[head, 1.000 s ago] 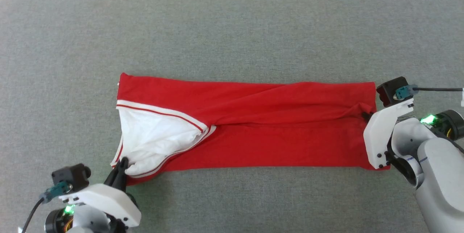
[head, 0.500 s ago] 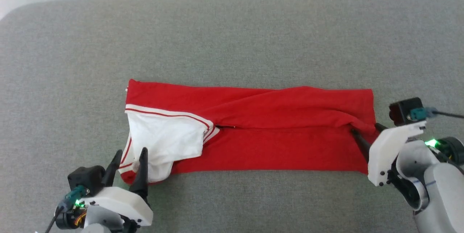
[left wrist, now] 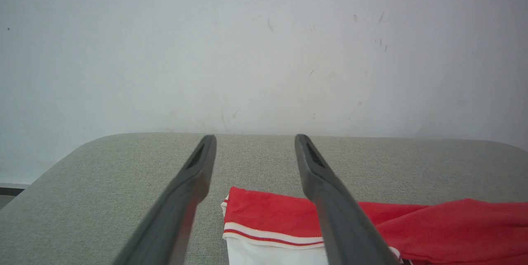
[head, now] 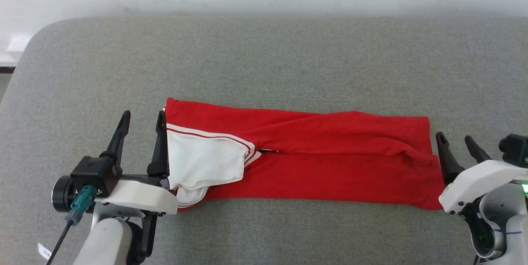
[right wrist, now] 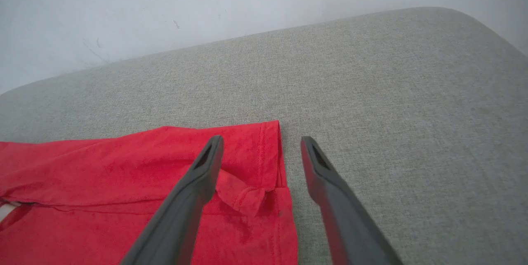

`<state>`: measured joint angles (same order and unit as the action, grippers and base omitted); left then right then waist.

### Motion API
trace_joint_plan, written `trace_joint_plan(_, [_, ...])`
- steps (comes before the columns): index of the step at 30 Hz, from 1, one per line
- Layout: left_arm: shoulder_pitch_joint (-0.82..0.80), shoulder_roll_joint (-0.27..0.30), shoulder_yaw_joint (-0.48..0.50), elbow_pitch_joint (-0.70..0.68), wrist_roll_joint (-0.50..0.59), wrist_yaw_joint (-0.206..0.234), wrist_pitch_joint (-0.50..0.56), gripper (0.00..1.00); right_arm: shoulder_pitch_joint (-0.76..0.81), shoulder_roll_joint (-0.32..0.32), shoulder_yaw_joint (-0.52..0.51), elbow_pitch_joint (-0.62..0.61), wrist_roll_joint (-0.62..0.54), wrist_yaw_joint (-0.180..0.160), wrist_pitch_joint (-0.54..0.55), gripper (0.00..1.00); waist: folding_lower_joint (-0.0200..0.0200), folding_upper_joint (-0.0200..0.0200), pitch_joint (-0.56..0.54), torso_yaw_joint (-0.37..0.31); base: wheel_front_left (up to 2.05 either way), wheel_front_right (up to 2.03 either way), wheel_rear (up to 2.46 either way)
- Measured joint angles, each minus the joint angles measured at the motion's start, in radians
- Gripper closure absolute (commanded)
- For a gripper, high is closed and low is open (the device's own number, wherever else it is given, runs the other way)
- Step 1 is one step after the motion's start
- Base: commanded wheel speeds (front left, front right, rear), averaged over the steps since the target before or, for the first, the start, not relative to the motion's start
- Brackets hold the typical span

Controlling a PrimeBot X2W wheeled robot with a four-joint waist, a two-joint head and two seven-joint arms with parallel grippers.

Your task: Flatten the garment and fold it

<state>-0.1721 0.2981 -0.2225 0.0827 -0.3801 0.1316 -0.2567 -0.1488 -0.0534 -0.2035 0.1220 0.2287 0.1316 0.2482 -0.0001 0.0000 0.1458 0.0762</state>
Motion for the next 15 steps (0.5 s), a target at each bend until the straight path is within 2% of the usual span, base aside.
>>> trace_joint_plan(5, [-0.011, -0.043, 0.041, 0.016, 0.057, -0.034, 0.0, 0.0, -0.047, 0.0, -0.055, 0.145, 0.045, 0.0, -0.009, 0.0, 0.0, 0.0, -0.013, 0.005, 0.0, 0.0, 0.0])
trace_joint_plan(15, [-0.035, -0.105, 0.107, 0.077, 0.114, -0.087, 0.0, 0.0, -0.217, 0.001, -0.056, 0.445, -0.036, 0.0, 0.166, 0.0, 0.0001, 0.0, -0.011, 0.003, 0.0, 0.0, 0.0])
